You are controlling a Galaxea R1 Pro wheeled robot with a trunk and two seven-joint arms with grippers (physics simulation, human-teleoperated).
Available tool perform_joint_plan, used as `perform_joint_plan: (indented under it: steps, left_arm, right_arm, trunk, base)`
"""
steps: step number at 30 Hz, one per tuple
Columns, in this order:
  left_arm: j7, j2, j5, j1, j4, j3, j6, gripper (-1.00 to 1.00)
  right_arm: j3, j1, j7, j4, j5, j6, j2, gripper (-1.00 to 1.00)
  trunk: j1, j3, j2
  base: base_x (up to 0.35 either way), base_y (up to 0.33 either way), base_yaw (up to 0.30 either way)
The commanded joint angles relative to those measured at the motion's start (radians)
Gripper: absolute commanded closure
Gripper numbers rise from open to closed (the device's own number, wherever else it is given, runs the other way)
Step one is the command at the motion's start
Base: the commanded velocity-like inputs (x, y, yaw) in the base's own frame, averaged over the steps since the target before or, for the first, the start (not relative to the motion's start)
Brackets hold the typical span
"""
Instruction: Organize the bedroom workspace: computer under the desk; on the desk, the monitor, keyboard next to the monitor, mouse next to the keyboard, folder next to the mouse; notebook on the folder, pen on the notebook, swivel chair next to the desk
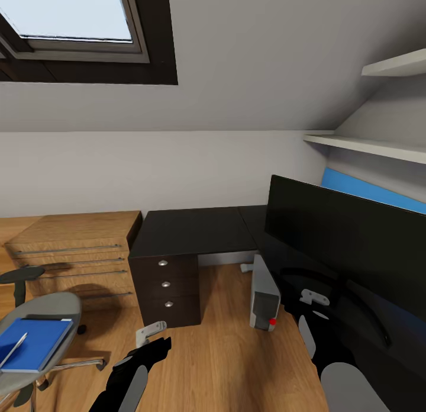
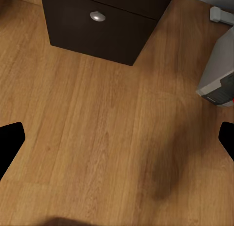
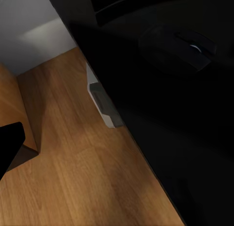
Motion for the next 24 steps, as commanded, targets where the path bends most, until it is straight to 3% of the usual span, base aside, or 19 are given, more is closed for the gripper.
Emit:
perform_joint_plan:
  steps: [1, 12, 24]
  left_arm:
    - [0.009, 0.0, 0.011, -0.001, -0.001, -0.002, 0.002, -1.0]
    - [0.008, 0.0, 0.01, -0.001, -0.001, -0.001, 0.002, -1.0]
    - [0.008, 0.0, 0.011, -0.001, -0.006, -0.001, 0.001, -1.0]
  right_arm:
    - [-0.004, -0.001, 0.001, -0.002, 0.007, 0.006, 0.001, -1.0]
    - [-0.005, -0.001, -0.005, -0.003, 0.009, 0.003, 0.0, -1.0]
    - [-0.006, -0.001, -0.004, -0.003, 0.012, -0.002, -0.007, -1.0]
  trunk:
    - [0.0, -0.001, -0.001]
    - [0.0, -0.001, -0.001]
    - [0.0, -0.001, -0.001]
  base:
    - [0.019, 0.0, 0.0]
    - [0.152, 0.0, 0.0]
    - [0.014, 0.0, 0.0]
